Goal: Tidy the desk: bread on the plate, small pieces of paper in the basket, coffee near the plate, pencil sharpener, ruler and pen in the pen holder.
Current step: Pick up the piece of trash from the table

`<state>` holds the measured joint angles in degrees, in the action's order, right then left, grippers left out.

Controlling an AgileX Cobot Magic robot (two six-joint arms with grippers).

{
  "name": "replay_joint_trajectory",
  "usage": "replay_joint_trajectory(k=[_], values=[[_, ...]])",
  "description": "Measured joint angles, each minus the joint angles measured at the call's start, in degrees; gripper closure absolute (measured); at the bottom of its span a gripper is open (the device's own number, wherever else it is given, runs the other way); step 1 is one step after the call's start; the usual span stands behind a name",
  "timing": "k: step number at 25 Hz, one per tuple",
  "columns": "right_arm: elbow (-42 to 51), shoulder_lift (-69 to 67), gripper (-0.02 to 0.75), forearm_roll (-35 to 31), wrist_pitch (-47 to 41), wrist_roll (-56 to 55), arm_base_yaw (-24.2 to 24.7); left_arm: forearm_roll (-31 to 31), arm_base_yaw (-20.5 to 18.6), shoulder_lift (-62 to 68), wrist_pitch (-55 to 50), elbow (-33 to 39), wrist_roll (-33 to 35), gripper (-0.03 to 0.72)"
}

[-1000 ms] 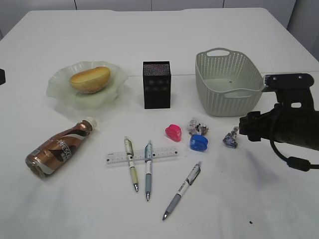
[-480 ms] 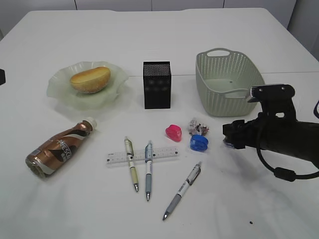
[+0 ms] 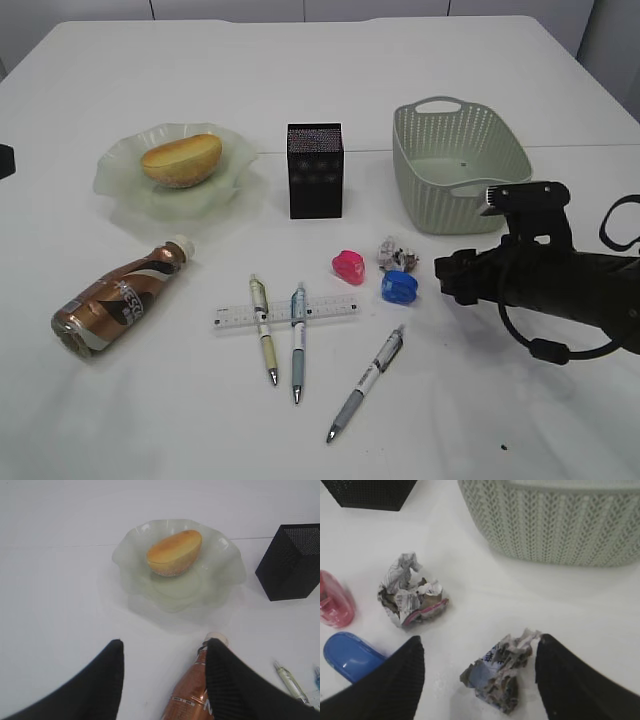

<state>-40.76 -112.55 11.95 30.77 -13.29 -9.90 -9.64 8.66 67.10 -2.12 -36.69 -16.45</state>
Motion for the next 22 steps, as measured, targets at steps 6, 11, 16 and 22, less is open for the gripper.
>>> replay_joint_trajectory(k=[6, 11, 16, 22], values=[[-0.2, -1.7, 0.197, 0.0, 0.1, -0.1, 0.0, -0.3, 0.0, 0.1, 0.0, 0.0, 0.0, 0.308], [-0.2, -2.5, 0.197, 0.0, 0.7, -0.1, 0.0, -0.3, 0.0, 0.1, 0.0, 0.0, 0.0, 0.308], [-0.2, -2.5, 0.198, 0.0, 1.0, -0.1, 0.0, -0.4, 0.0, 0.1, 0.0, 0.0, 0.0, 0.308], [-0.2, -2.6, 0.197, 0.0, 1.2, -0.1, 0.0, -0.5, 0.0, 0.1, 0.0, 0.0, 0.0, 0.308]])
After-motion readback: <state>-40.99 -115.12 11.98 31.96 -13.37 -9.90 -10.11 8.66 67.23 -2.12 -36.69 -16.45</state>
